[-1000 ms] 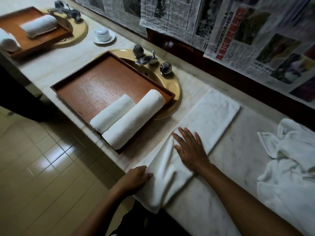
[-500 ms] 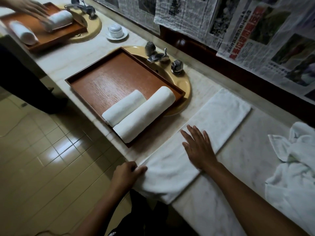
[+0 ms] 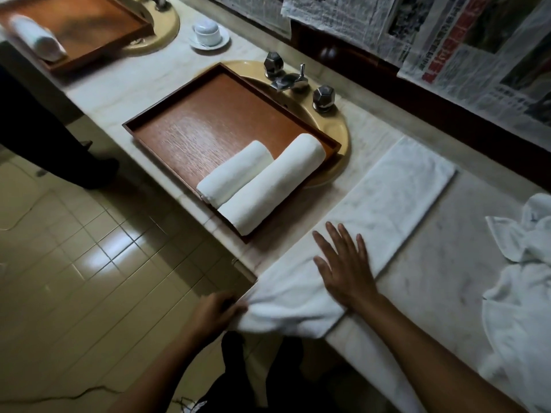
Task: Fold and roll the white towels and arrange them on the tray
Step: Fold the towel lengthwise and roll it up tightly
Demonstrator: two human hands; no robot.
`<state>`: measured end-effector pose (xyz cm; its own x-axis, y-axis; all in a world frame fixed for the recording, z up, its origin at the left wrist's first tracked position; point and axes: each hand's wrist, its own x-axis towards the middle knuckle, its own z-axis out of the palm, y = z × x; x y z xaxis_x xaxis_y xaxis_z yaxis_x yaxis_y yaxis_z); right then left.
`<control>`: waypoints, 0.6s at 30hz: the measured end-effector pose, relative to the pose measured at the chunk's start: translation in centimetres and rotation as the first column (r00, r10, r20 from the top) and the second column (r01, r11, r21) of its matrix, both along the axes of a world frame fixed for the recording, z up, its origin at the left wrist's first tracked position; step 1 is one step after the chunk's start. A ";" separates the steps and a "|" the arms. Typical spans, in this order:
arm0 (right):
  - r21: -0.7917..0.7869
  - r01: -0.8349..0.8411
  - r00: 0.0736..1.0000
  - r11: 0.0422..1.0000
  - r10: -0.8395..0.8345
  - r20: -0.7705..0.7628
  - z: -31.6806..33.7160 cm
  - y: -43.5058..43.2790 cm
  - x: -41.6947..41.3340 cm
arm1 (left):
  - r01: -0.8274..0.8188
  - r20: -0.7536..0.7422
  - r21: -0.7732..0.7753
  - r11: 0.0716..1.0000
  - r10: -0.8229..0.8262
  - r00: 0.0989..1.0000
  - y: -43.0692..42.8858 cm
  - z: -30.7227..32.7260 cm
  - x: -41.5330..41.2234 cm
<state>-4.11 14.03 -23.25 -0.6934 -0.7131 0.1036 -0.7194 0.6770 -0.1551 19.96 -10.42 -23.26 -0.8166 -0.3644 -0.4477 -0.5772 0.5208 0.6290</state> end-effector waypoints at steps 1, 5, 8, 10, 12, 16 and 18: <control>-0.004 -0.004 1.000 1.000 0.004 -0.004 0.0 0.1 -0.1 | 0.002 0.030 -0.015 1.000 -0.001 1.000 -0.7 -0.6 1.4; 0.010 0.004 1.000 1.000 -0.003 -0.006 0.1 0.0 0.0 | -0.002 0.088 -0.046 0.999 0.006 0.996 -2.3 -1.4 4.6; 0.046 0.002 1.000 0.999 -0.003 0.015 0.2 -0.2 0.2 | 0.069 0.108 -0.080 0.994 -0.060 0.992 -2.5 -0.9 4.3; 0.079 0.011 0.999 0.997 -0.015 0.051 0.6 -0.5 0.2 | 0.108 0.124 -0.079 0.991 -0.097 0.988 -2.6 -0.3 3.9; 0.093 0.042 0.995 0.995 -0.050 0.085 0.9 -0.9 0.6 | 0.152 0.117 -0.073 0.986 -0.143 0.983 -2.8 0.5 3.2; 0.038 0.143 0.978 0.989 -0.147 0.145 1.4 -1.3 2.0 | 0.225 -0.025 -0.096 0.970 -0.228 0.973 -2.5 3.0 0.2; -0.020 0.210 0.964 0.978 -0.203 0.172 1.7 -0.9 2.7 | 0.239 -0.152 -0.119 0.964 -0.256 0.955 -1.8 4.3 -1.7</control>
<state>-1.42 13.12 -21.52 -0.8348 -0.5506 -0.0031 -0.5262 0.7995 -0.2896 18.22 -12.22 -18.93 -0.9459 -0.1770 -0.2721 -0.3155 0.6979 0.6429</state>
